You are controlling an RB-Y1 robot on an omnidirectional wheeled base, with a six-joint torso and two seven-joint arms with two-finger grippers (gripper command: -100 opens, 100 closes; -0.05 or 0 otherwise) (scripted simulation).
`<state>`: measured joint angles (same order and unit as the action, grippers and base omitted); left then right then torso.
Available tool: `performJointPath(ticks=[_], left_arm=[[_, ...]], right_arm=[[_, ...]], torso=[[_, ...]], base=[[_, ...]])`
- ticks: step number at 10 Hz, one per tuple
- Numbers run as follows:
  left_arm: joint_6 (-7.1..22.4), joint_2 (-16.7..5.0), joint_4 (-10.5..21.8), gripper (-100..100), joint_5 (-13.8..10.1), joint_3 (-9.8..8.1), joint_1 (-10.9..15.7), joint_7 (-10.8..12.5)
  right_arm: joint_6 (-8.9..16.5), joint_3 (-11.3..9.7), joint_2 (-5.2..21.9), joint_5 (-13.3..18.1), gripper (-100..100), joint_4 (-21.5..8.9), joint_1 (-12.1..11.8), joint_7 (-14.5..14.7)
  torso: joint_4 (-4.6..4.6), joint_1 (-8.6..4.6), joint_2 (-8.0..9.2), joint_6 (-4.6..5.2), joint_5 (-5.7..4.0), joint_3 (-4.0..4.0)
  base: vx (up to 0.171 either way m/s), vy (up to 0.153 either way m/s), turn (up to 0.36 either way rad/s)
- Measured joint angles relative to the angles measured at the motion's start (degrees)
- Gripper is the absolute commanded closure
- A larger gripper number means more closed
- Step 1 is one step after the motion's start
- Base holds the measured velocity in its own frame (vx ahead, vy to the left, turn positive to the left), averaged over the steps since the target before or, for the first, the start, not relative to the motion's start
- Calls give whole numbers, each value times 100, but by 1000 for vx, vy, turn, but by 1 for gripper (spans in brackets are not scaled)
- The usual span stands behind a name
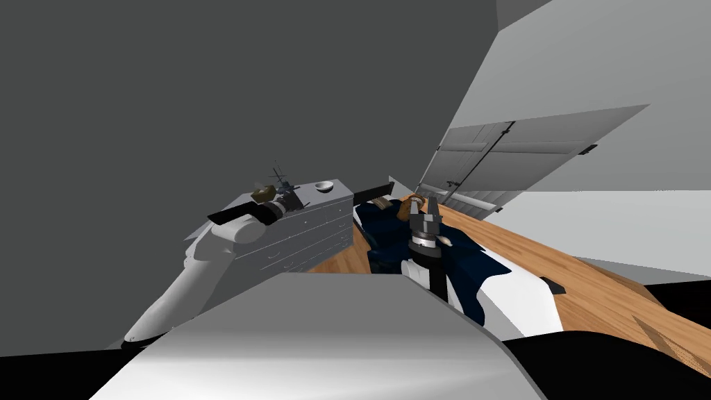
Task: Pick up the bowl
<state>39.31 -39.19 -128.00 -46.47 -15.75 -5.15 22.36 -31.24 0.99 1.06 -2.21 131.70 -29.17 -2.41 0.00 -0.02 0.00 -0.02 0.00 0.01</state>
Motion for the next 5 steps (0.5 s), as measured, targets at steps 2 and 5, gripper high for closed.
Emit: performJointPath(ticks=[2, 5], left_arm=[[292, -230, 49, -100, -264, -145, 69, 92], [818, -491, 103, -100, -529, -309, 193, 245]], right_arm=[[0, 0, 0, 0, 0, 0, 0, 0], [0, 0, 0, 0, 0, 0, 0, 0]], torso=[[-1, -2, -3, 1, 0, -2], [-1, -2, -5, 0, 0, -3]], base=[[1, -5, -30], [7, -10, -49]])
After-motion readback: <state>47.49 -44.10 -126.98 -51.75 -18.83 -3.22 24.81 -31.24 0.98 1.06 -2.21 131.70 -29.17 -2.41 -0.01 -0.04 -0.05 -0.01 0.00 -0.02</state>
